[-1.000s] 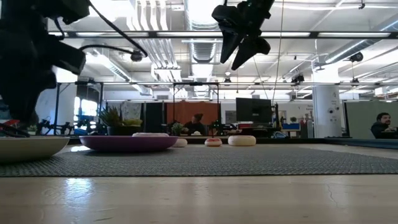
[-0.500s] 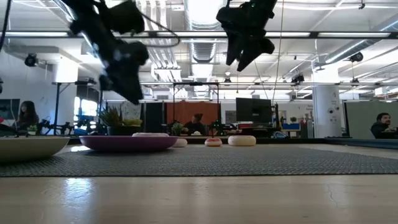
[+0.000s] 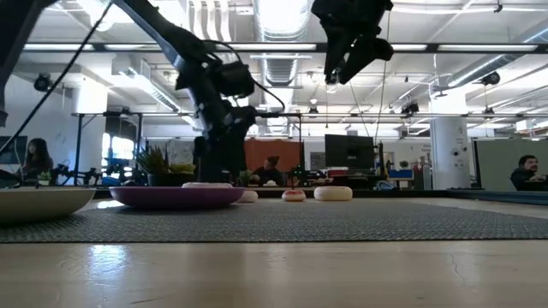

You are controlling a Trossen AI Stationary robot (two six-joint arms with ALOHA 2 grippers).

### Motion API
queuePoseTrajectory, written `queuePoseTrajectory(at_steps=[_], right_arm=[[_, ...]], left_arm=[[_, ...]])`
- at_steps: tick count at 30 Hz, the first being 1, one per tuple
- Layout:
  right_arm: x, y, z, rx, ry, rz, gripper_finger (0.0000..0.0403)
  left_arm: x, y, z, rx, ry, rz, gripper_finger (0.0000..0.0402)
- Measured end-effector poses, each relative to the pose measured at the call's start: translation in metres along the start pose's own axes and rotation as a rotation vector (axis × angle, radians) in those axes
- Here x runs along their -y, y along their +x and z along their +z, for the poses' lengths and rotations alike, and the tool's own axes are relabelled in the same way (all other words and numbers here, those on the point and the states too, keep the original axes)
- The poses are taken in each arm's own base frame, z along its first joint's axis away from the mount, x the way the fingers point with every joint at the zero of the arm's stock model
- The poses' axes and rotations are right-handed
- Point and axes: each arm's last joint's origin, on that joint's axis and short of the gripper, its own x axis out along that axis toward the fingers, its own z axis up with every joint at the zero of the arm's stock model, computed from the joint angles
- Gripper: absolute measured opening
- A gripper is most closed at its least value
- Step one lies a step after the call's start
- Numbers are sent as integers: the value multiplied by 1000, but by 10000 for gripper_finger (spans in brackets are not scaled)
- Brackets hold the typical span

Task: Pick & Place donuts
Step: Put the small white donut on the gray plate

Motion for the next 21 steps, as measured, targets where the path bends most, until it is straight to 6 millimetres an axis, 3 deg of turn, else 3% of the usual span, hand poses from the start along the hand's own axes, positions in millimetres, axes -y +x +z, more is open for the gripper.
queuePoseTrajectory(at_steps=[9,17,21], right_arm=[[1,3,-5,-25,12,-18,224],[2,10,-11,-48,17,-33,224],[3,15,-14,-63,30,-44,224]], left_arm=[[-11,7,25,-43,48,67,119],[-18,36,16,-154,28,-2,119],[-20,41,16,-157,28,7,119]])
